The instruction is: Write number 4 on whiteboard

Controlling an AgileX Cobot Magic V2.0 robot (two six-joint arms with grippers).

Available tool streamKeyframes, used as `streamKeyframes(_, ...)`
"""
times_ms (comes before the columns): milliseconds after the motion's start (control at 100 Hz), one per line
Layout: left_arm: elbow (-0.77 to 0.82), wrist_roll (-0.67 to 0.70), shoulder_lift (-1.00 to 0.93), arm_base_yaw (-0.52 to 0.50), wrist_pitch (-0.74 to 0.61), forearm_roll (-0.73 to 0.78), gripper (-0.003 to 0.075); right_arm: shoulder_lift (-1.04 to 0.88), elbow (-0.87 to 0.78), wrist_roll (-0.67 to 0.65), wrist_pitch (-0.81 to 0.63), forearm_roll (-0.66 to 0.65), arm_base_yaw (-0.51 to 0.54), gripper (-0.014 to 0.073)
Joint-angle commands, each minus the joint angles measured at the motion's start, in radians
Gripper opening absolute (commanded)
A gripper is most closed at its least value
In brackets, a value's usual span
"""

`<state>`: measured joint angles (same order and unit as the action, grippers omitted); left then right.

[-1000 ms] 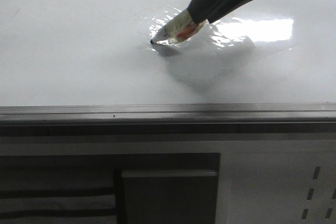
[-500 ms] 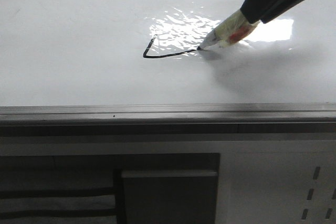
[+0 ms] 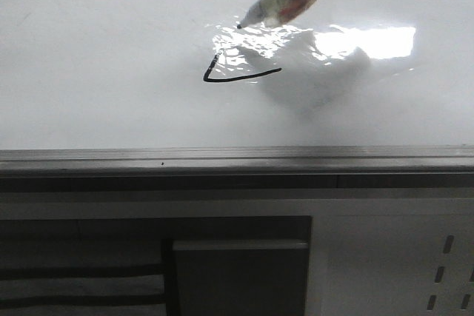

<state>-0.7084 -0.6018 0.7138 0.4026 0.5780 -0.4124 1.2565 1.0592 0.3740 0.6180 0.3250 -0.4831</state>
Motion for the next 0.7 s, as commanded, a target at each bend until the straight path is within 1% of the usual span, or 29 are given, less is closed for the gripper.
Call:
streamKeyframes(0, -0.026, 0.008, -0.002, -0.002, -0.069, -0.019, 0.0335, 0.021, 0.033, 0.006, -0.004, -0.005, 0.010, -0.0046)
streamKeyframes(120, -0.026, 0.008, -0.002, -0.002, -0.058, -0.019, 0.0335, 0.043, 0.033, 0.006, 0.154, -0.016, 0.007, -0.0045)
streamKeyframes(260, -0.035, 0.008, 0.008, -0.002, -0.041, -0.019, 0.0335, -0.013, 0.045, 0.024, 0.161, -0.017, -0.008, -0.0046)
streamKeyframes(330, -0.058, 0.001, 0.022, -0.002, 0.002, -0.029, 0.0335, -0.059, 0.063, 0.049, 0.166, -0.017, -0.008, -0.0045)
streamKeyframes(370, -0.078, -0.030, 0.035, -0.002, 0.044, -0.046, 0.0335, -0.087, 0.069, 0.065, 0.169, -0.017, -0.008, -0.0046)
streamKeyframes(470, -0.135, -0.170, 0.094, 0.018, 0.172, -0.116, 0.0335, -0.158, 0.075, 0.205, 0.195, -0.017, -0.022, -0.0046)
streamKeyframes(530, -0.166, -0.267, 0.144, 0.043, 0.234, -0.166, 0.0335, -0.191, 0.075, 0.333, 0.221, -0.017, -0.045, -0.0046)
streamKeyframes(590, -0.187, -0.341, 0.192, 0.074, 0.259, -0.211, 0.0335, -0.221, 0.075, 0.450, 0.242, -0.017, -0.069, -0.0045)
streamKeyframes(630, -0.203, -0.381, 0.230, 0.103, 0.255, -0.221, 0.0335, -0.233, 0.075, 0.486, 0.242, -0.017, -0.083, -0.0046)
streamKeyframes(690, -0.228, -0.416, 0.288, 0.150, 0.243, -0.224, 0.0335, -0.243, 0.075, 0.582, 0.240, -0.017, -0.097, -0.0045)
